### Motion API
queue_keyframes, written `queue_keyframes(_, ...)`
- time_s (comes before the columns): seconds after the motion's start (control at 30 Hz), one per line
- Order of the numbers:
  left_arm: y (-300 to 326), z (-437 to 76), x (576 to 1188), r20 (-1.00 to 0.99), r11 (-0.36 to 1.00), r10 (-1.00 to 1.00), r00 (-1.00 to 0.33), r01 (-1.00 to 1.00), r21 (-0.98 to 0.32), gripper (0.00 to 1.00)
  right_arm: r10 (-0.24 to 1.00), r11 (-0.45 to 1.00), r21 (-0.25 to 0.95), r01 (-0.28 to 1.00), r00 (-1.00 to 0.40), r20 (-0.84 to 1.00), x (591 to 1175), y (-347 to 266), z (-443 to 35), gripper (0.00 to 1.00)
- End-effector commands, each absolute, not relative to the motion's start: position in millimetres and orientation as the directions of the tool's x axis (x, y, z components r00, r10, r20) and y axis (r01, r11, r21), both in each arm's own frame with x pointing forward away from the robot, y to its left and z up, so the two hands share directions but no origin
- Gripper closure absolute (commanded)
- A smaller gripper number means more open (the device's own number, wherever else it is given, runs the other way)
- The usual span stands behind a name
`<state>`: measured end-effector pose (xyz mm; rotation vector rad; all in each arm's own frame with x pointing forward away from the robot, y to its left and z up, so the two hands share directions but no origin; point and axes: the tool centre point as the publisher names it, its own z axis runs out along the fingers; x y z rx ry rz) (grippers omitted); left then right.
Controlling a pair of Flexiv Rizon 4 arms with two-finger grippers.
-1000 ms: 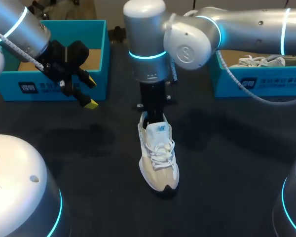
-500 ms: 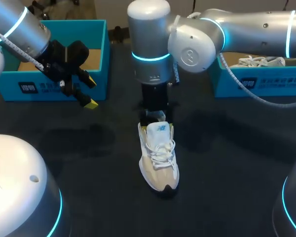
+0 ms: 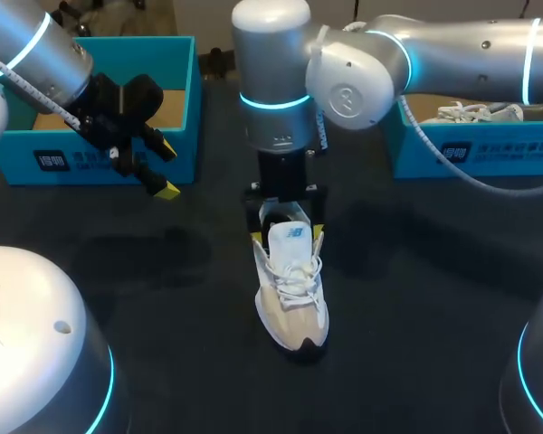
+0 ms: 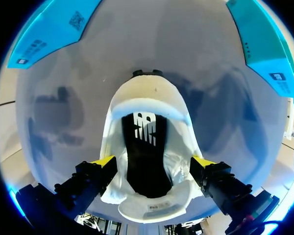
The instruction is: Take the shoe out of the shoebox, open the shoe tongue, remove and reinsert the insole, then place the shoe into the shoebox
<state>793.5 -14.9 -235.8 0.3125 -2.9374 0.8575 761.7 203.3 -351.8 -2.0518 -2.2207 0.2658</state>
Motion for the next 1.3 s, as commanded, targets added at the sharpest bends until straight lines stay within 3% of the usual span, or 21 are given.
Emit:
queue_keyframes(0.03, -15, -235, 793, 0.119, 0.825, -0.177, -0.977, -0.213, -0.523, 0.00, 0.995, 0.068, -0.195, 0.978, -0.081, -0.056, 758, 206, -344, 0.00)
queue_keyframes(0.93, -15, -235, 793, 0.119, 0.825, -0.177, -0.977, -0.213, -0.523, 0.00, 0.994, 0.035, -0.124, 0.992, -0.047, -0.096, 717, 203, -289, 0.00)
queue_keyframes(1.0, -15, -235, 793, 0.119, 0.825, -0.177, -0.977, -0.213, -0.523, 0.00, 0.994, 0.026, -0.122, 0.992, -0.038, -0.098, 711, 201, -289, 0.52)
queue_keyframes(1.03, -15, -235, 793, 0.119, 0.825, -0.177, -0.977, -0.213, -0.523, 0.00, 0.995, 0.022, -0.123, 0.992, -0.035, -0.098, 708, 199, -289, 0.60)
queue_keyframes(1.07, -15, -235, 793, 0.119, 0.825, -0.177, -0.977, -0.213, -0.523, 0.00, 0.995, 0.019, -0.124, 0.992, -0.031, -0.097, 706, 196, -290, 0.67)
queue_keyframes(1.2, -15, -235, 793, 0.119, 0.825, -0.177, -0.977, -0.213, -0.523, 0.00, 0.996, 0.002, -0.120, 0.993, -0.013, -0.090, 700, 188, -294, 0.80)
queue_keyframes(1.3, -15, -235, 793, 0.119, 0.825, -0.177, -0.977, -0.213, -0.523, 0.00, 0.997, 0.008, -0.116, 0.993, -0.018, -0.081, 700, 187, -298, 0.82)
